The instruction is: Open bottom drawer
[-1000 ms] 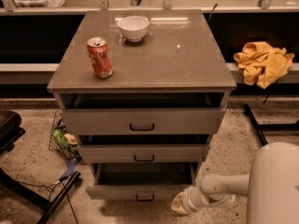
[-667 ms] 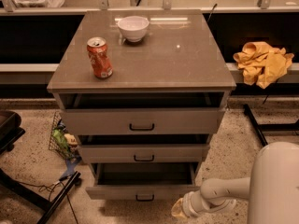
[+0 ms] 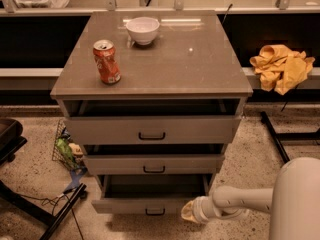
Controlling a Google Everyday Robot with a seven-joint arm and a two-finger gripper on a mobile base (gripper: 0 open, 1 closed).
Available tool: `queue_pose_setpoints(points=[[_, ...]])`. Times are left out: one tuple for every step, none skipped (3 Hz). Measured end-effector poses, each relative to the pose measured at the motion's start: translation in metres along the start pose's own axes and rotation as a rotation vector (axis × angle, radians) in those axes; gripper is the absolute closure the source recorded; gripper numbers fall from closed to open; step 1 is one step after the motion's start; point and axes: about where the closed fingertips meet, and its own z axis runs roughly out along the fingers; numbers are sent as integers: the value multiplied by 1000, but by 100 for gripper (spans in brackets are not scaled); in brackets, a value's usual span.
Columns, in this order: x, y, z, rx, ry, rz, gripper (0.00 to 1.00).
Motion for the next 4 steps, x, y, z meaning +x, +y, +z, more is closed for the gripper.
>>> queue_pose_setpoints(points=[[-5,-43,-3,63,-6,-90,100],[-5,-80,-7,116,-24,-153,100],[4,-111,-3,158,-59,-196,100],[26,-135,13,188,-73,-198,100]])
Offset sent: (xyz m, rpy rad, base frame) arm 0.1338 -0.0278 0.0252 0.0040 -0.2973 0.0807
